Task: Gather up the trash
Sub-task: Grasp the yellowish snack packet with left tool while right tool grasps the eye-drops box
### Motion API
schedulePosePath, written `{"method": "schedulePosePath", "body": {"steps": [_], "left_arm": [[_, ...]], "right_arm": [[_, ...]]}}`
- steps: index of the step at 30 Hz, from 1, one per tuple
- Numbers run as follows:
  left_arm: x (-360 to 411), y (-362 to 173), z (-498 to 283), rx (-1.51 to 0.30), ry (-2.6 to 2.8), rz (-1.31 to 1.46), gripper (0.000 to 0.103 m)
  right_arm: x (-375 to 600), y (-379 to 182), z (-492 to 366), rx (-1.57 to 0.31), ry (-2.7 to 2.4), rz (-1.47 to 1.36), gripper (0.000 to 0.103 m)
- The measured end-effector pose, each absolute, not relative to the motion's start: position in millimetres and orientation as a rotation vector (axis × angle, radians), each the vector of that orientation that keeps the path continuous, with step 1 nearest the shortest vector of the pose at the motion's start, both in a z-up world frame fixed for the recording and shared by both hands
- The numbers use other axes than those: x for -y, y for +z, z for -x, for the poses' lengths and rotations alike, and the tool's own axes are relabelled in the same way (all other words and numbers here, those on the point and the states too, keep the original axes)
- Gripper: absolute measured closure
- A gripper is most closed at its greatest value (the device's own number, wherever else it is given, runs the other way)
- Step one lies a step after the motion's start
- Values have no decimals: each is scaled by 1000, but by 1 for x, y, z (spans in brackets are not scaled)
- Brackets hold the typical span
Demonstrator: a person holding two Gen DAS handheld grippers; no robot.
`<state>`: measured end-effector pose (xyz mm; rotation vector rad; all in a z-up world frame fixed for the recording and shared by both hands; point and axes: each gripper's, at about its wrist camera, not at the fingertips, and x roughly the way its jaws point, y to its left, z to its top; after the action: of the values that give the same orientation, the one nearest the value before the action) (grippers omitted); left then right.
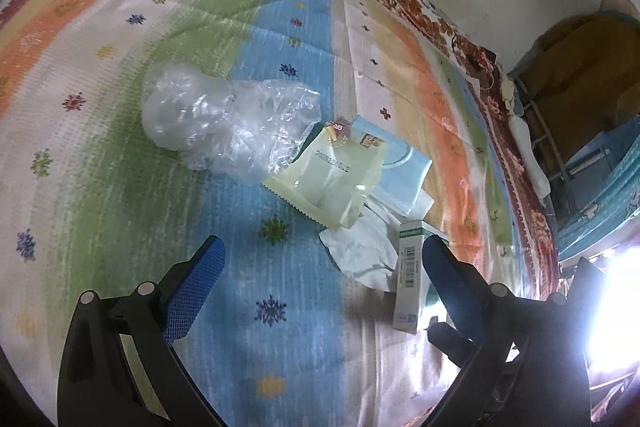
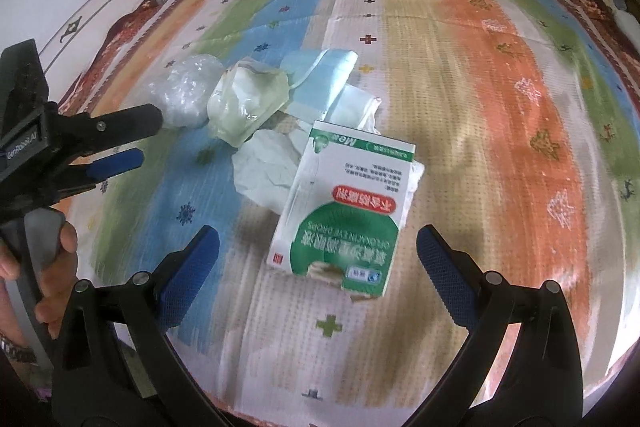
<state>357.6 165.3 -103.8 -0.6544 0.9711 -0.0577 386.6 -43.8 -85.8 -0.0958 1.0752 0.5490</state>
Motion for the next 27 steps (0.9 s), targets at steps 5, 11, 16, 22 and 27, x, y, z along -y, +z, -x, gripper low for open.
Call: {"method": "schedulePosePath", "body": {"steps": [5, 11, 16, 22, 27], "left_arm": [[-164, -115, -372, -1002, -86, 656, 7], [-167, -121, -387, -997, -52, 628, 6], [-171, -129, -394, -1000, -43, 637, 6], [-169, -135, -403, -1000, -63, 647, 6], [-174, -138, -411, -975, -54, 655, 6]], "right_arm": [[35, -95, -396, -1089, 536, 120, 9], [33, -104, -401, -1110, 518, 134, 17], [33, -113, -404, -1149, 512, 152, 26], [39, -113, -406, -1170, 512, 146, 27], [40, -111, -404, -1189, 513, 158, 28]]}}
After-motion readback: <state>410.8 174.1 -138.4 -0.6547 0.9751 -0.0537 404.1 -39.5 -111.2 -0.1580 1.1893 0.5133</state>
